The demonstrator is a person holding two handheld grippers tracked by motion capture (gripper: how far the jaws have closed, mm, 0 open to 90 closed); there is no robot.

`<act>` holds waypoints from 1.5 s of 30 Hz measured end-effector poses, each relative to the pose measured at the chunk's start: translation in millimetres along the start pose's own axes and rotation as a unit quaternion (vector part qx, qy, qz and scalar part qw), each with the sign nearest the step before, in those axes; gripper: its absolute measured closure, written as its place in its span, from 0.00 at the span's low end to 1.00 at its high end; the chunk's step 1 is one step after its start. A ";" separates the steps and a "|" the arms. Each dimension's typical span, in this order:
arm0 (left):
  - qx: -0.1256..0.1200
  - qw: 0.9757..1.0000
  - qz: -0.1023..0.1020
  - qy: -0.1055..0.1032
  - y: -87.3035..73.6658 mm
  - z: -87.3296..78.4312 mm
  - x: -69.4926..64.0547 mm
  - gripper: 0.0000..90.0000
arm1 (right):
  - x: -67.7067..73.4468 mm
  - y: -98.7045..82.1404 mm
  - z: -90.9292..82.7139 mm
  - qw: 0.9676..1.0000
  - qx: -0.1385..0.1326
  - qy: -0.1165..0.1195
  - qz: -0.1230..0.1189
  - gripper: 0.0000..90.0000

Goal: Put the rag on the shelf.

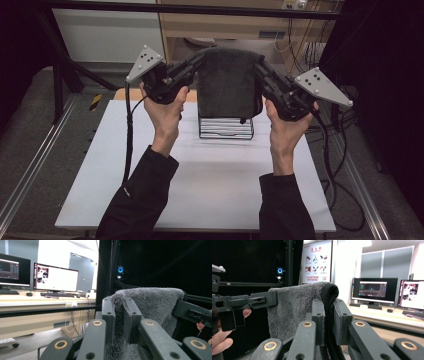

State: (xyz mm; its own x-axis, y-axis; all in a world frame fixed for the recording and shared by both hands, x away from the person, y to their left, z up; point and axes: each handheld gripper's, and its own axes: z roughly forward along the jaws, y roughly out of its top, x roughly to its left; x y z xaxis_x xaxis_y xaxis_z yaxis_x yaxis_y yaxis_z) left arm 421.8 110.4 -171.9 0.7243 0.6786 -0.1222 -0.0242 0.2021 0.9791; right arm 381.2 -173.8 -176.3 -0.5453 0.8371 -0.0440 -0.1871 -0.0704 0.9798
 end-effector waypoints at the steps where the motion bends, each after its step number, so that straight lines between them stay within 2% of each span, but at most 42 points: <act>1: -0.003 1.000 0.001 0.000 4.1 1.5 0.3 0.90 | -0.6 3.4 1.3 1.000 -0.002 0.000 -0.002 0.90; 6: -0.006 1.000 0.009 0.003 17.0 9.1 0.3 0.90 | -4.6 17.0 9.2 1.000 -0.014 -0.005 -0.007 0.90; 10: -0.013 1.000 0.002 0.004 24.2 14.5 2.6 0.90 | -9.4 22.2 17.1 1.000 -0.018 -0.005 -0.007 0.90; 14: -0.014 1.000 0.013 0.011 32.2 20.6 5.0 0.90 | -14.7 27.7 25.6 1.000 -0.021 -0.005 -0.006 0.90; 16: -0.015 1.000 0.012 0.012 35.7 24.5 6.0 0.90 | -17.3 30.3 29.9 1.000 -0.021 -0.007 -0.009 0.90; 20: -0.012 1.000 0.022 0.016 42.3 31.8 6.7 0.90 | -23.0 34.4 35.8 1.000 -0.026 -0.009 -0.001 0.90; 26: -0.013 1.000 0.015 0.017 47.5 41.1 9.6 0.90 | -27.4 39.6 42.8 1.000 -0.024 -0.013 -0.005 0.90; 35: -0.011 0.999 0.022 0.032 53.4 54.8 17.0 0.90 | -39.4 43.3 59.9 1.000 -0.020 -0.014 -0.004 0.90; 39: -0.015 0.999 0.021 0.033 56.1 60.3 21.1 0.90 | -46.3 43.8 66.9 1.000 -0.021 -0.010 0.011 0.90; 45: -0.018 0.999 0.021 0.037 59.9 67.2 27.9 0.90 | -52.9 49.4 78.3 1.000 -0.020 -0.013 0.002 0.90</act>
State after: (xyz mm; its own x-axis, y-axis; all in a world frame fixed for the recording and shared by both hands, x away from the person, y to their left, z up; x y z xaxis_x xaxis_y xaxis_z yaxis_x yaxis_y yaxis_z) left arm 486.9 94.0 -105.8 0.6695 0.7368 -0.0939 -0.0800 0.1973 0.9771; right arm 464.8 -179.2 -110.3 -0.5251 0.8503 -0.0342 -0.2182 -0.0956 0.9712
